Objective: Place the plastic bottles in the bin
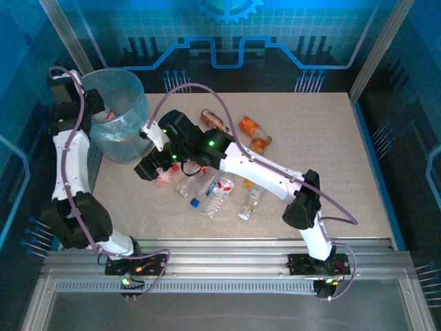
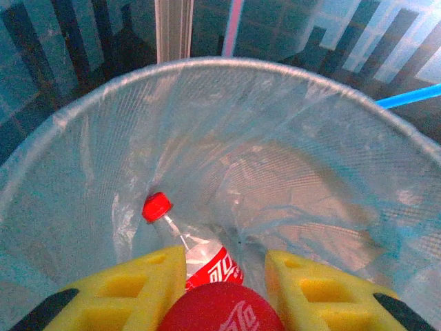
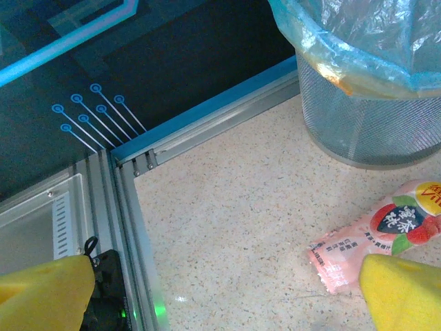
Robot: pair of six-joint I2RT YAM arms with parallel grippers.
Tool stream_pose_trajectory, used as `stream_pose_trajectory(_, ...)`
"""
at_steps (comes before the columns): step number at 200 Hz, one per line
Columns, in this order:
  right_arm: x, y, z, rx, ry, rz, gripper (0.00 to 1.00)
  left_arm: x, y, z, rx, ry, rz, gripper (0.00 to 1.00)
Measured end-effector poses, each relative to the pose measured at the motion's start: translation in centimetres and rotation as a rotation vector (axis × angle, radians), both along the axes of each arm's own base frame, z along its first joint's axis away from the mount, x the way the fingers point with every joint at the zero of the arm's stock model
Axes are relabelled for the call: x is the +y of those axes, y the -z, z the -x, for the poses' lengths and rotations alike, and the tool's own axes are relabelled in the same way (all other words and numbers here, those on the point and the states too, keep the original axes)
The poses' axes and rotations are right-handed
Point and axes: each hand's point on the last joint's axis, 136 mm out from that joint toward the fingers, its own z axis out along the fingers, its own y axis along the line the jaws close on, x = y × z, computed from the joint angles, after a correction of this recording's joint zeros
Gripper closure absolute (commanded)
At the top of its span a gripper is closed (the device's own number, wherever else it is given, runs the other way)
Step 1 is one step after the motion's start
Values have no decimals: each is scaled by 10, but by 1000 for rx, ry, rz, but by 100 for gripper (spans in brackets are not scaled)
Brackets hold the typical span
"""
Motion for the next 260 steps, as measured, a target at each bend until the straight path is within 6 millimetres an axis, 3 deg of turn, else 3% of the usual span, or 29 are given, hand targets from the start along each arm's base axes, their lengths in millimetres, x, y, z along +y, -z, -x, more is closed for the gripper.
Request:
stream_pose_trajectory(33, -1, 5, 0, 5, 0, 10, 0, 2, 7, -2, 16, -6, -2, 62)
stream_pose_trajectory(55, -1, 4, 0, 5, 1, 9, 0, 2, 7, -2, 17, -3, -5, 42)
stream_pose_trajectory(73, -1, 5, 0, 7, 5, 10, 0, 2, 9, -2, 19, -6, 2, 36)
stream_pose_trajectory(107, -1, 5, 0, 10, 7, 10, 0, 2, 15, -2, 40, -5, 8, 35)
stream_pose_trajectory(161, -5, 4, 2, 12, 10, 19, 0, 1, 10, 1, 50, -9, 19, 35)
stream_pose_trajectory(188, -17, 1, 4, 4, 26, 35, 1, -2, -8, 6, 29, -15, 27, 34)
stream_pose_trajectory(216, -42, -2, 3, -1, 58, 57, 3, -17, -44, 19, -38, 2, 9, 34)
stream_pose_trajectory(260, -117, 6, -31, 7, 212, 106, 7, -73, -109, 44, -181, 101, -41, 34)
